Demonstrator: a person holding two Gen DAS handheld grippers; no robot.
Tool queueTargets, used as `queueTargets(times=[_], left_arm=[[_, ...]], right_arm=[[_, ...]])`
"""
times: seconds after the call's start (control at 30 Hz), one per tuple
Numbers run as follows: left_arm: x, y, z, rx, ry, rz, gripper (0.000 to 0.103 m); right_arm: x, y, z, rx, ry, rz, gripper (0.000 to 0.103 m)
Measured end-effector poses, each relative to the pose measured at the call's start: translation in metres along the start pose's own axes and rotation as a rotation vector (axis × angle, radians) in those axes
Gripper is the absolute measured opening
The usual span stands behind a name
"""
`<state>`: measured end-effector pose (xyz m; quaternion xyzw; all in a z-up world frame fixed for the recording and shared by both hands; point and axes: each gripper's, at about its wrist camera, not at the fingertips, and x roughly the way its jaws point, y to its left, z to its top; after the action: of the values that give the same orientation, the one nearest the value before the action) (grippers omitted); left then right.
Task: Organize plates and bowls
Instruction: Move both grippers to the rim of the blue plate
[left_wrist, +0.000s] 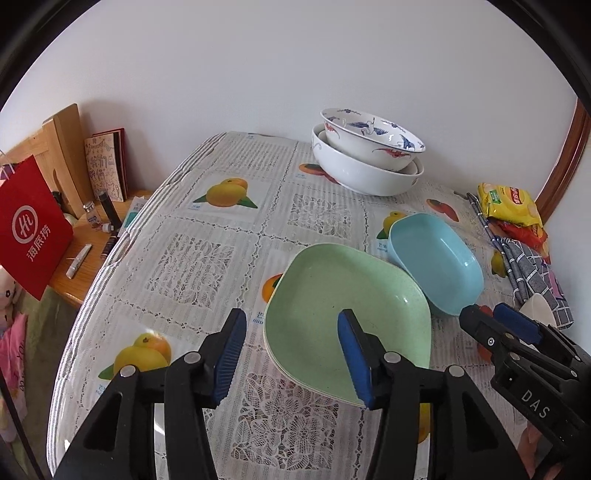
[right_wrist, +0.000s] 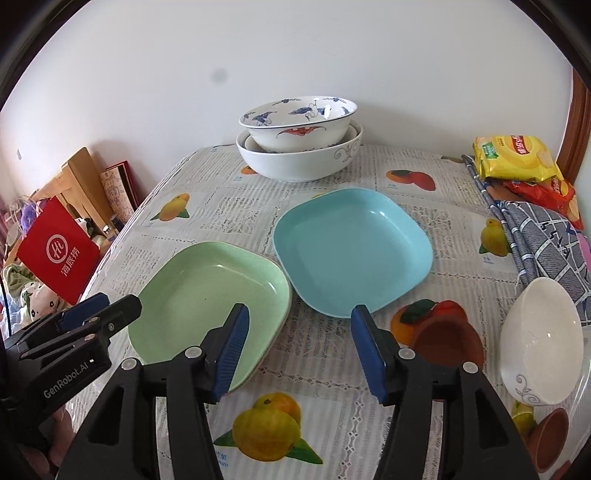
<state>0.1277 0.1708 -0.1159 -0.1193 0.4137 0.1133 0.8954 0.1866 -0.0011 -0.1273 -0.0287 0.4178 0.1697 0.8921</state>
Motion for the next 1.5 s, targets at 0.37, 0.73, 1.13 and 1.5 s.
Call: queueTargets(times=[0.37,0.73,1.13,1.5], left_arm=[[-0.025,-0.049,0.011,0.079,-0.055,-0.010,0.051],[-0.021,-0.092,0.022,0.110,-0.059,-0.001,0.051],[0.001,-0.110,0.038,0.124,-0.004,-0.004,0.051],[0.039,-0.119,0.055,0.174,0.026,0.023,0.051]], right_arm=[[-0.050,-0.045,-0.005,0.032,-0.072,-0.035,0.067],[-0.076,-0.081,-0.003,0.047,-0.065,-0.071,0.068],[-0.056,-0.089,0.007,0.035,-0.021,-0.036,0.068],[-0.027,-0.101,0.025,0.056,-0.017,-0.027,0.068]])
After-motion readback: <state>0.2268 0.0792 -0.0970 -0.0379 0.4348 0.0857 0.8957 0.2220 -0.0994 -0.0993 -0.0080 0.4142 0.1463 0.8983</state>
